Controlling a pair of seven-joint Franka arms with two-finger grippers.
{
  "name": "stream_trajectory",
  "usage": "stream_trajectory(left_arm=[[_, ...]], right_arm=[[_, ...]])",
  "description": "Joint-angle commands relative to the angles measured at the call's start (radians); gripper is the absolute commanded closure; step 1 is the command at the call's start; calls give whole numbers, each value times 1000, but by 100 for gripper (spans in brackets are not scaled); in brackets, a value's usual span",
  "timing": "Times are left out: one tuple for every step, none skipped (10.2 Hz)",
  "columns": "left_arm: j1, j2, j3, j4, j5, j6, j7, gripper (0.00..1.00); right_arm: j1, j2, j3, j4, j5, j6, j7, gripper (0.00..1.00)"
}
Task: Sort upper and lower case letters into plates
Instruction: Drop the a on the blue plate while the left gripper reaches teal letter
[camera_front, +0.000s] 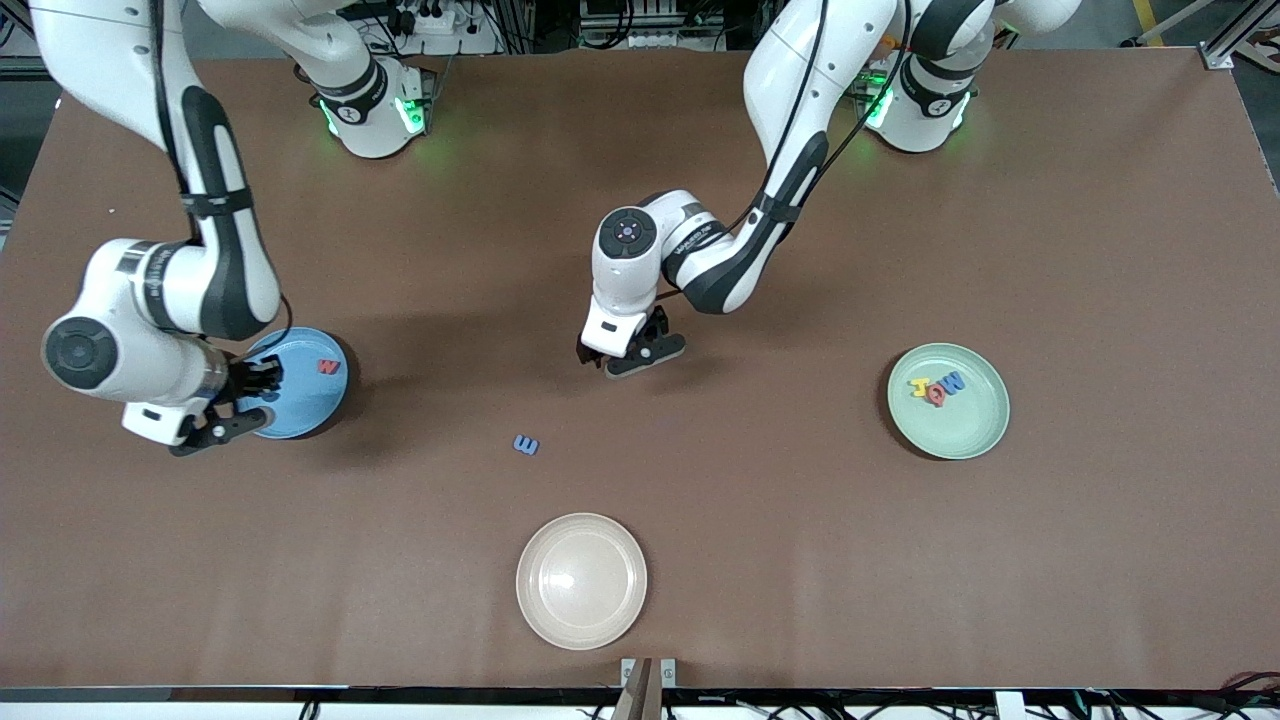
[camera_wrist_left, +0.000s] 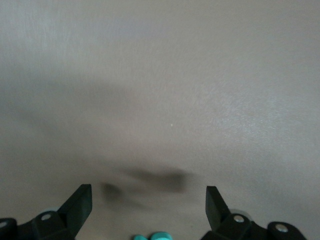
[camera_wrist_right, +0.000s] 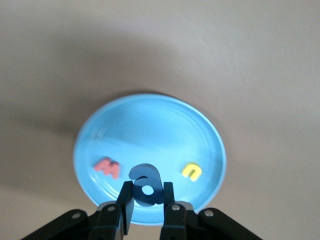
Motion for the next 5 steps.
stream_trajectory(left_arm=[[-33,39,13,53,25,1,-99,0],[-36,43,13,54,24,1,-102,0],[-36,45,11,54,22,1,-104,0],[-36,46,8,54,19,-1,-114,0],[-36,43,5,54,13,-13,-116,0]], right_arm=[[-24,-4,13,-22,-19,-2,19,27],[-27,-2,13,-22,-19,-5,22,0],[-27,3,14,-21,-18,-4,36,0],[-22,4,14,-21,-16,-4,48,0],[-13,4,16,-18,-13,-5,74,0]])
